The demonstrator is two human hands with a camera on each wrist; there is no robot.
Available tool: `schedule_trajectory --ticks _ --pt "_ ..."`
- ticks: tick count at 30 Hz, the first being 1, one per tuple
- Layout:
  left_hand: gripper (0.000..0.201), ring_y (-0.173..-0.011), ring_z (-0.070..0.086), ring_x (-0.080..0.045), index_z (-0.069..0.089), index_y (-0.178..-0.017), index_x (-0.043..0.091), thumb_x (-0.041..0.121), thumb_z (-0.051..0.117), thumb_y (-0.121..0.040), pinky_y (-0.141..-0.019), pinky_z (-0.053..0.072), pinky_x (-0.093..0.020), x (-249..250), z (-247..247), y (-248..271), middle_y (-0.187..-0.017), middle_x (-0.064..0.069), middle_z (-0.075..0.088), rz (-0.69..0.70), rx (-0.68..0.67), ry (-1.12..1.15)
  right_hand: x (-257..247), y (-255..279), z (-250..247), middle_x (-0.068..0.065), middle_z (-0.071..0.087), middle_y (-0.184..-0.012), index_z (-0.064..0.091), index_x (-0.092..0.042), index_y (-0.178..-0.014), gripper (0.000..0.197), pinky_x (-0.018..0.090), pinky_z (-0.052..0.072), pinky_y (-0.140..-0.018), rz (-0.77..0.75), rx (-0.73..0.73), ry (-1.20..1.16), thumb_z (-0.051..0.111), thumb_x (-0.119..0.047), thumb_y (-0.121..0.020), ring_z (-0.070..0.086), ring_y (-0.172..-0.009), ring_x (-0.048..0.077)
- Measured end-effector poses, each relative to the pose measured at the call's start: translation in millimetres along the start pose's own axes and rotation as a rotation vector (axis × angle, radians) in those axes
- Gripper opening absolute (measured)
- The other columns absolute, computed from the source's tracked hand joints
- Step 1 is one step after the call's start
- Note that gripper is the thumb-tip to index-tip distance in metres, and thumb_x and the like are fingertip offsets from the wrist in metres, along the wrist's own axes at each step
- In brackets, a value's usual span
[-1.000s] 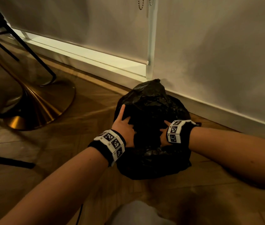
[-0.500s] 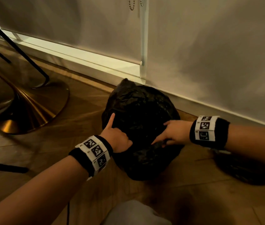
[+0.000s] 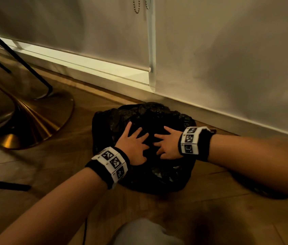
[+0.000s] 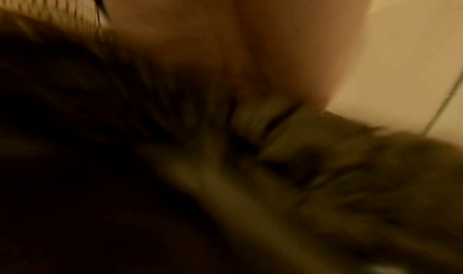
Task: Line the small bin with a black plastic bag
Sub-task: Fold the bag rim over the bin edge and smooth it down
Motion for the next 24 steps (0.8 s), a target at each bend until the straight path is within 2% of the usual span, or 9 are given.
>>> schedule_trajectory --ticks 2,5,8,11,15,17,19,21,24 --pt "0.066 -0.149 -0.016 -0.028 0.006 -0.155 0.036 0.061 0.018 -0.096 -0.105 -0.027 -0.065 -4 3 -4 -0.165 0.002 -0.005 -0.057 -0.093 -0.082 5 -17 14 -0.005 0.003 -0.162 0.015 -0.033 -0.151 0.058 0.061 -0.008 -0.114 0.092 -0.050 -0.096 0.026 -0.054 -0.098 -0.006 -0.148 0.026" --pt "0.066 -0.150 -0.012 -0.027 0.003 -0.156 0.034 0.059 0.017 -0.097 -0.101 -0.033 -0.064 -1 8 -11 -0.165 0.003 0.004 -0.080 -0.152 -0.093 16 -15 20 0.015 0.030 -0.153 0.044 -0.012 -0.141 0.062 0.054 0.008 -0.117 0.256 -0.045 -0.397 0.055 -0.044 -0.089 0.020 -0.144 0.035" --pt "0.065 -0.151 -0.005 -0.026 0.009 -0.156 0.034 0.058 0.020 -0.097 -0.101 -0.033 -0.063 4 10 -13 -0.164 0.005 0.011 -0.086 -0.089 -0.050 14 -3 8 0.014 0.049 -0.141 0.054 -0.011 -0.132 0.052 0.048 0.022 -0.113 0.239 0.008 -0.267 0.050 -0.044 -0.093 0.039 -0.133 0.033" --pt "0.051 -0.150 0.010 -0.023 0.043 -0.145 0.031 0.047 0.038 -0.096 -0.111 -0.022 -0.060 -1 5 -3 -0.158 0.002 0.030 -0.076 0.290 0.137 16 5 -4 0.000 0.062 -0.124 0.057 -0.027 -0.125 0.041 0.041 0.033 -0.099 0.186 0.420 -0.171 0.037 -0.047 -0.096 0.055 -0.114 0.023" --pt "0.071 -0.151 0.000 -0.033 0.025 -0.151 0.035 0.039 0.057 -0.088 -0.117 -0.005 -0.057 -26 7 4 -0.164 -0.008 0.007 -0.231 0.684 0.498 44 21 5 0.005 0.043 -0.142 0.043 -0.031 -0.139 0.055 0.044 0.029 -0.104 0.509 1.027 -0.511 0.054 -0.038 -0.085 0.039 -0.132 0.028" --pt "0.086 -0.148 0.008 -0.040 0.004 -0.155 0.033 0.033 0.061 -0.090 -0.117 0.011 -0.056 -42 15 0 -0.163 -0.014 0.001 -0.302 0.602 0.827 54 19 18 0.009 0.031 -0.152 0.028 -0.027 -0.149 0.063 0.042 0.028 -0.109 0.613 0.916 -0.831 0.053 -0.028 -0.091 0.032 -0.138 0.031" --pt "0.081 -0.135 0.041 -0.037 0.001 -0.155 0.027 0.022 0.056 -0.096 -0.109 0.036 -0.048 -49 20 -7 -0.155 -0.020 0.028 -0.241 0.477 1.242 57 9 28 0.012 0.037 -0.149 0.022 -0.023 -0.151 0.059 0.033 0.039 -0.098 0.533 0.765 -1.159 0.046 -0.016 -0.097 0.042 -0.132 0.032" --pt "0.052 -0.110 0.058 -0.031 0.023 -0.149 0.018 0.021 0.045 -0.102 -0.093 0.047 -0.041 -47 20 -11 -0.131 -0.013 0.056 -0.201 0.394 1.347 63 4 34 0.011 0.047 -0.143 0.025 -0.025 -0.150 0.054 0.025 0.040 -0.085 0.487 0.748 -1.334 0.041 -0.011 -0.099 0.050 -0.124 0.032" --pt "0.027 -0.093 0.058 -0.033 0.046 -0.122 0.006 0.023 0.037 -0.104 -0.079 0.048 -0.046 -38 18 -18 -0.105 -0.010 0.059 -0.269 0.412 1.311 78 4 29 0.009 0.040 -0.149 0.024 -0.022 -0.151 0.055 0.023 0.036 -0.094 0.518 0.766 -1.330 0.044 -0.017 -0.099 0.045 -0.131 0.028"
Point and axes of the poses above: each hand's wrist, its own y-axis away from the middle knuckle, its own z-axis out of the palm, x = y × z, the point moved 2 cm from there along -y, towards the middle knuckle
